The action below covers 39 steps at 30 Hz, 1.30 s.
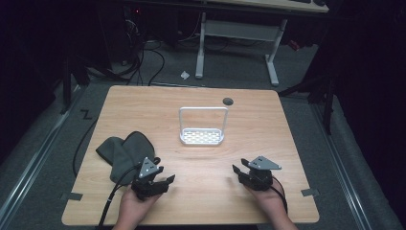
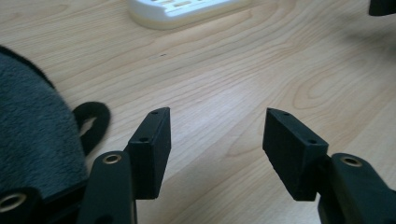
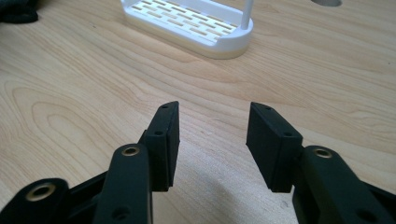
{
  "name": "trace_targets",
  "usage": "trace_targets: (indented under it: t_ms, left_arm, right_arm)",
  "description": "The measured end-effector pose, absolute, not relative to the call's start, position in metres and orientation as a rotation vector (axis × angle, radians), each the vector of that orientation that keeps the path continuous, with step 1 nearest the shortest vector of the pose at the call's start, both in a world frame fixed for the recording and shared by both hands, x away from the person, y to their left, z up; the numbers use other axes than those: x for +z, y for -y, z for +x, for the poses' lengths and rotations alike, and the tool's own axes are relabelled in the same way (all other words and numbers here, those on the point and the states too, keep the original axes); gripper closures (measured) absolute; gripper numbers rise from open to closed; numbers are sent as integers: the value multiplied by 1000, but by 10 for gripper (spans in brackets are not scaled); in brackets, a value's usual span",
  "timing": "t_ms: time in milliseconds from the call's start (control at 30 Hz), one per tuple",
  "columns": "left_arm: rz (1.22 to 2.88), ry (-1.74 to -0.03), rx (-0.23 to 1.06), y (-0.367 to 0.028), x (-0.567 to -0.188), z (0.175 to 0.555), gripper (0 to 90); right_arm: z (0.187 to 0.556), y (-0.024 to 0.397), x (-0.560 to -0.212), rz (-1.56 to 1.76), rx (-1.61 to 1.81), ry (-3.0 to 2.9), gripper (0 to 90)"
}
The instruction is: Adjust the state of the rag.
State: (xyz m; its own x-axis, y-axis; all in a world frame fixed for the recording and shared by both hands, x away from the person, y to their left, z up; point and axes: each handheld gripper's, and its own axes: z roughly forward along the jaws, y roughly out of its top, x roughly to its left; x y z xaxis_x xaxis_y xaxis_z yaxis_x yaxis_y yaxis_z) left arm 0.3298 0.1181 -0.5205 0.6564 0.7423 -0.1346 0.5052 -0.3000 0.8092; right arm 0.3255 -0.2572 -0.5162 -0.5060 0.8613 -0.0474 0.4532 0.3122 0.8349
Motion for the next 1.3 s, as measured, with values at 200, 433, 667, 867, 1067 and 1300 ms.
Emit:
trace_targets:
  t_ms: [200,433,667,867,1067,1300]
  left_arm:
    - [1938,-971,310,-122,-514,329,436]
    - [1883,-980,356,-144,-495,328,439]
    - [1800,-1119,463,-188,-492,339,384]
    - [1778,-1239,464,-205,-511,348,397]
    - [1842,-1273,512,-203,-516,350,625]
    - [1921,-1252,539,-193,-518,348,753]
  right_arm:
    - [326,256,-515,1124,1078,-2112,570]
    - [327,256,-514,1094,1064,-2072,544]
    - [328,259,-512,1155,1063,-2082,564]
    - [328,254,-515,1122,1042,-2115,521]
    - [328,252,-517,1111,1031,-2128,518]
    - [328,252,-519,1115,1024,-2128,521]
